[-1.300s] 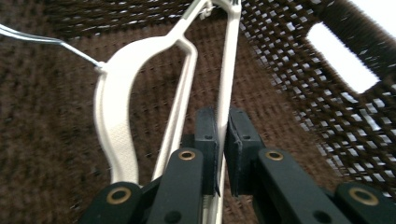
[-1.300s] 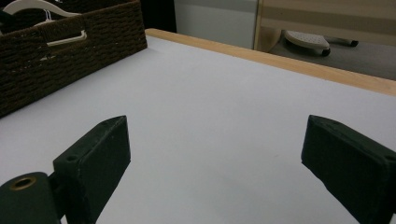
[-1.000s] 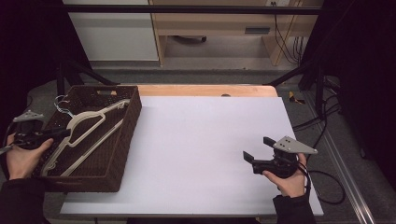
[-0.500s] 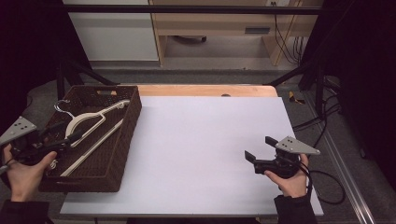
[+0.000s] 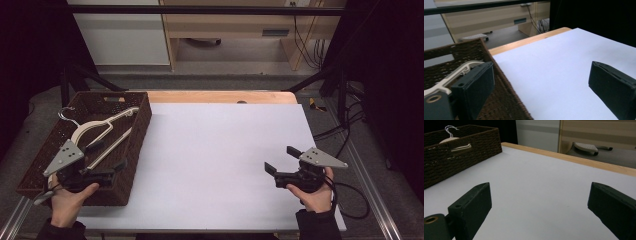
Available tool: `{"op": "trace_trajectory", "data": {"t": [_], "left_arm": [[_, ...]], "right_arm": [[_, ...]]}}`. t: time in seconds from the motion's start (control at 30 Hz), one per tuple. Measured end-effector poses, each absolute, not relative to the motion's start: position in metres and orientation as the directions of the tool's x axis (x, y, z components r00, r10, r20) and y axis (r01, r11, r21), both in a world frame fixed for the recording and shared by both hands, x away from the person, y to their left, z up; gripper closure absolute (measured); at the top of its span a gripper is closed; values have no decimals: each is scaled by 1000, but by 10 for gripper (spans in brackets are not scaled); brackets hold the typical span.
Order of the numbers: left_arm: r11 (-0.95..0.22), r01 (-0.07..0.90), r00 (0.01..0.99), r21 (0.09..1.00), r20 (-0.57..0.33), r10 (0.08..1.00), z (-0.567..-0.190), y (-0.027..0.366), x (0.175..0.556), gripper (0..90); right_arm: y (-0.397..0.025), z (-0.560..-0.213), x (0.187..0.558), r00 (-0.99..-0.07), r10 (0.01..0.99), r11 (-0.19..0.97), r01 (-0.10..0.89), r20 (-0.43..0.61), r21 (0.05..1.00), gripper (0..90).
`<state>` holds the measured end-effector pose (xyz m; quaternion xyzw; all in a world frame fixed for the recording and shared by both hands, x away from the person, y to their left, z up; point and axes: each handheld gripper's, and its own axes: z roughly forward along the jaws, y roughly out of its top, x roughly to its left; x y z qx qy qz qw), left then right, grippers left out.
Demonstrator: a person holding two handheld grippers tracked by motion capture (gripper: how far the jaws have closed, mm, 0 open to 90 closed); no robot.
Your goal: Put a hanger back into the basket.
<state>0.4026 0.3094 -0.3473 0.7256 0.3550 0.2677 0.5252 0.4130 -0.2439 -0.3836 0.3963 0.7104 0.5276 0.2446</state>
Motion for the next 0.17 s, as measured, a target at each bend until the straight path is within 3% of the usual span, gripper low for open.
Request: {"op": "trace_trajectory", "data": {"t": [0.17], "left_arm": [[-181, 252, 604, 951, -8, 797, -357, 309, 404, 51]], "right_arm": [[-247, -385, 411, -568, 820, 128, 303, 71, 945, 50]]}}
